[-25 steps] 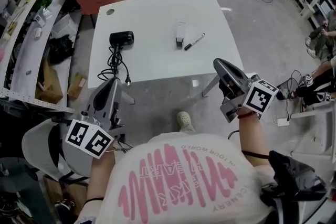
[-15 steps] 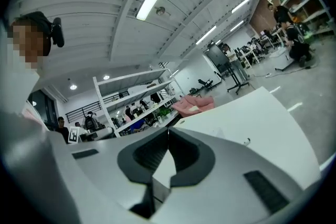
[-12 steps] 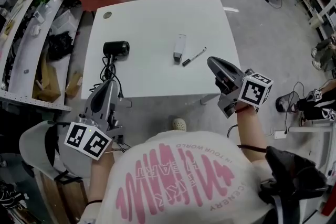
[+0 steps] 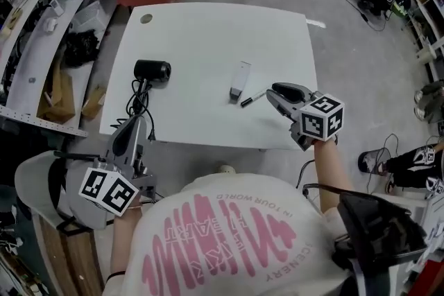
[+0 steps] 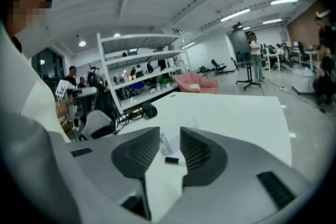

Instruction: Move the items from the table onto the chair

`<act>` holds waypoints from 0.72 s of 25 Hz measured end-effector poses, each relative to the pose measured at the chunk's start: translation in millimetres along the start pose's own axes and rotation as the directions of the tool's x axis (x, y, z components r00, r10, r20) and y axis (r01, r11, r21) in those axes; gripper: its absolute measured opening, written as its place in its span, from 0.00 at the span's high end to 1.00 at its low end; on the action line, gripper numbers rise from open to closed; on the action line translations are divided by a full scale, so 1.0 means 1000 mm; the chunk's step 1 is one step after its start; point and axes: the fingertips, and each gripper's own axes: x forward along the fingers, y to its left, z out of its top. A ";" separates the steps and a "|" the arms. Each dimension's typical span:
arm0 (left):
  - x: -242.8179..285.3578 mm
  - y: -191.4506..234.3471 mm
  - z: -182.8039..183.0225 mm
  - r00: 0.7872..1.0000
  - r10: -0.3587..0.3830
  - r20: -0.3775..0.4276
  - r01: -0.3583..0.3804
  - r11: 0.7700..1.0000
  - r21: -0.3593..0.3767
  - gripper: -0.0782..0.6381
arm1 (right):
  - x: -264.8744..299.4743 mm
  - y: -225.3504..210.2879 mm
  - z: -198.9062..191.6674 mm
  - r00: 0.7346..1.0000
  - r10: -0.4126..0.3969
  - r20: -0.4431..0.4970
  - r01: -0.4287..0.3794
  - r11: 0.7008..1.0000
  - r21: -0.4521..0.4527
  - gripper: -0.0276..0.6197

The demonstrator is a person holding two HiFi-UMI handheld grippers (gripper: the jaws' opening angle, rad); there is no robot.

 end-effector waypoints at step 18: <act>-0.026 0.047 0.006 0.969 0.243 0.039 -0.242 0.970 -0.035 0.88 | 0.068 -0.086 -0.105 0.618 -0.214 -0.756 -0.455 0.687 -0.566 0.58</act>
